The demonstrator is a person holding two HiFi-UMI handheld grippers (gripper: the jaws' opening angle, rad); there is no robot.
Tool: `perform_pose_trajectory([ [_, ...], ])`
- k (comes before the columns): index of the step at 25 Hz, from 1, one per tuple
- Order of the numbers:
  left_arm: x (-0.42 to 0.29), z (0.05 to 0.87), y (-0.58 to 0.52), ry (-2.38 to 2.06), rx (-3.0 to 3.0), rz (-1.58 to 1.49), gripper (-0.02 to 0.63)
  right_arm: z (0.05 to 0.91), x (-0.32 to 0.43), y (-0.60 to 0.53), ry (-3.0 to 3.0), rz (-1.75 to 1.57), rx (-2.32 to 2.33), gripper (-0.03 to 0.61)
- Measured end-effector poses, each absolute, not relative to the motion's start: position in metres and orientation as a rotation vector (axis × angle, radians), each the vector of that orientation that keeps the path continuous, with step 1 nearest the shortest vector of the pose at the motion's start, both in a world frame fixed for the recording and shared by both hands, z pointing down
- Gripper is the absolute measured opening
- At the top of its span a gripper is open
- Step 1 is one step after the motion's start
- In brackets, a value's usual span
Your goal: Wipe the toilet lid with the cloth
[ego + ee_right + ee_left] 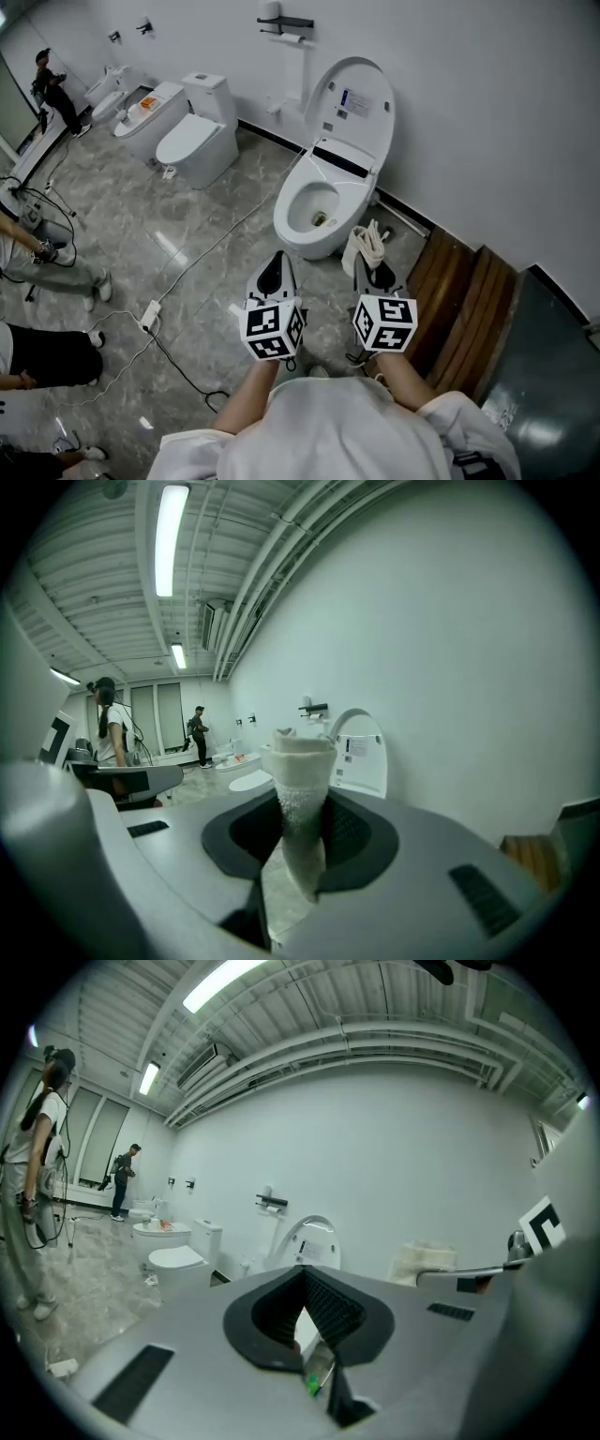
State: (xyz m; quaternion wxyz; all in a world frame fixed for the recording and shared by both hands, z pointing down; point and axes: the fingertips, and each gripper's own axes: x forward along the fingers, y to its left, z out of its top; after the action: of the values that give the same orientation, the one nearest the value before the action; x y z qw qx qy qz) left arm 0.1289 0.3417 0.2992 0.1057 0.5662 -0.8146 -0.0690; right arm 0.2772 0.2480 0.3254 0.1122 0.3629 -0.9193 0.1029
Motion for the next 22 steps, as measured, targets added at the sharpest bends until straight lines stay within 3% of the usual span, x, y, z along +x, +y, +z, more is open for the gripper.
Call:
perform_pose_trajectory([
  [9,0.087,0.307,0.258,-2.288,1.798,-0.199,0.011,0.34,0.235,0.194,-2.635,0.34,1.177,0.087],
  [22,-0.041,0.279,0.108,-2.102,2.048,-0.114,0.011,0.319,0.099,0.079,-2.574,0.409,1.416,0.087],
])
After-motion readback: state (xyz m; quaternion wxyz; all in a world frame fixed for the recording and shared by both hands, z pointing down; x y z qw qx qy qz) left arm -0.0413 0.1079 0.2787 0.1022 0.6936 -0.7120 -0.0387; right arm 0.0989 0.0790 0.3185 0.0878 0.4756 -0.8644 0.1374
